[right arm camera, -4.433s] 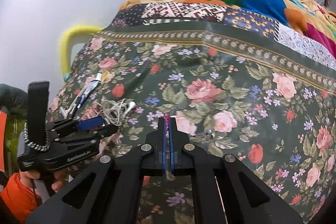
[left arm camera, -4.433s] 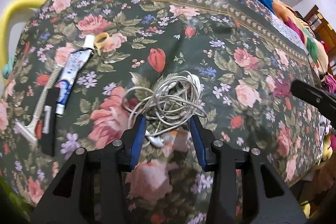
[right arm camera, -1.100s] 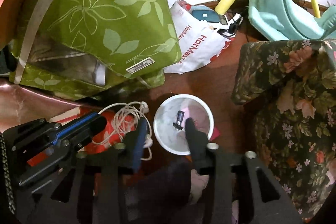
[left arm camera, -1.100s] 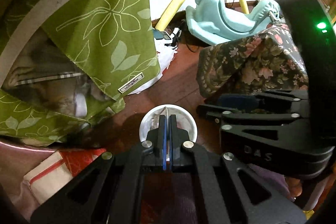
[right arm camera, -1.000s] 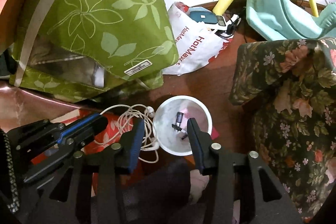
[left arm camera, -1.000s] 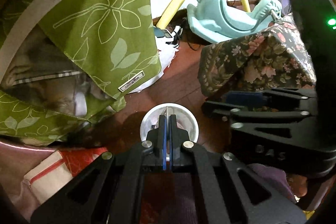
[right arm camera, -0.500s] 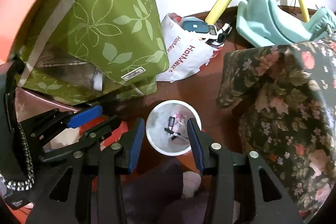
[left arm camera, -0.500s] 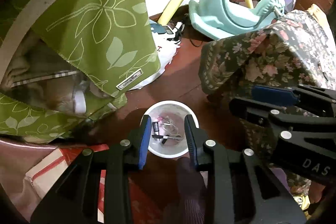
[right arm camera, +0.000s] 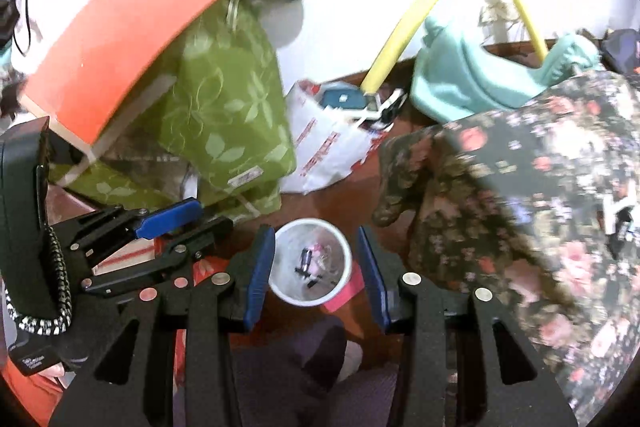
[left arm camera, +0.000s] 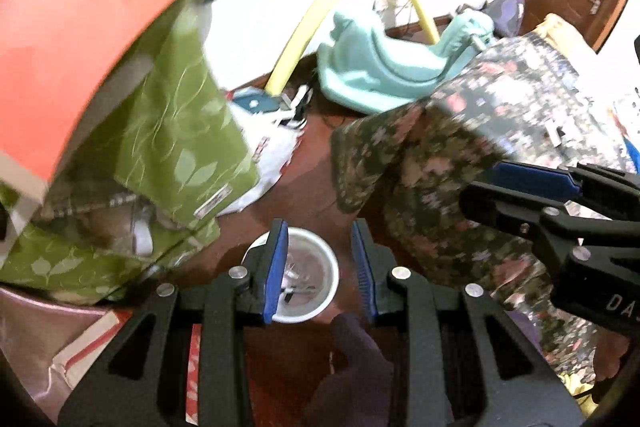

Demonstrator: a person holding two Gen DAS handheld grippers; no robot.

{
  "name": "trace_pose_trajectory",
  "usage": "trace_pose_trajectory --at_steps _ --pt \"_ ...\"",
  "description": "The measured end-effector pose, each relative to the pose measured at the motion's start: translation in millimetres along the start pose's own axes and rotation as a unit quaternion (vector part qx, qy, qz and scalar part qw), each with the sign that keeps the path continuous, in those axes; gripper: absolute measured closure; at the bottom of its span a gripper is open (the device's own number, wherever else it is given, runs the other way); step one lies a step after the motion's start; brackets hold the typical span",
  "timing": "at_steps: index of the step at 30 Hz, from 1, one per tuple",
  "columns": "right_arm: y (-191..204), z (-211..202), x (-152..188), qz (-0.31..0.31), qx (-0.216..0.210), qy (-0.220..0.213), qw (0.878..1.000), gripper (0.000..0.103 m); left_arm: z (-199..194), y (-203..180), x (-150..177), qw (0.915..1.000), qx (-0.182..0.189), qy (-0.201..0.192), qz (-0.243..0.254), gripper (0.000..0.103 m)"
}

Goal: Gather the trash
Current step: 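Move both grippers back to the toothpaste and razor on the bed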

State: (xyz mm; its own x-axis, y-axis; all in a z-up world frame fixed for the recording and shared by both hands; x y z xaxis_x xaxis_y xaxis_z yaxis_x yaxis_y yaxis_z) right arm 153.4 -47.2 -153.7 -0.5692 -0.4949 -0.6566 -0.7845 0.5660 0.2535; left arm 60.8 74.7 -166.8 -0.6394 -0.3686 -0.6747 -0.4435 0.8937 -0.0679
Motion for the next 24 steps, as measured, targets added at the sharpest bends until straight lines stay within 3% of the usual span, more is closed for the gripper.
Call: trace_pose_trajectory --at_steps 10,15,24 --pt "-64 -75 -19 0.039 0.066 -0.082 0.994 0.064 -10 -78 -51 0.9955 0.062 -0.059 0.042 0.067" --pt "-120 -102 -19 0.078 0.110 -0.104 0.985 0.064 6 -126 -70 0.9911 0.099 -0.060 0.066 0.067" --pt "-222 -127 0 0.154 0.175 -0.103 0.967 0.064 51 -224 -86 0.9798 0.157 -0.040 0.118 0.067"
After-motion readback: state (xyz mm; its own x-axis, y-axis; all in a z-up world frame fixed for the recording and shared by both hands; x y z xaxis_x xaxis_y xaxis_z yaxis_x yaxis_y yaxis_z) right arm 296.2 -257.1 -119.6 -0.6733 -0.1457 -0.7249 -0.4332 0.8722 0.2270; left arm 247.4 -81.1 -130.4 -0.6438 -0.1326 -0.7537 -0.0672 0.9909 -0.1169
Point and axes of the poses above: each gripper's, at about its wrist camera, not at the fingertips, and z roughly the way its jaws point, y to its left, x to its underside, the point moved 1 cm from there along z, roughly the way its jaws point, and after that the axes turned 14 degrees about -y, right-handed, at the moved point
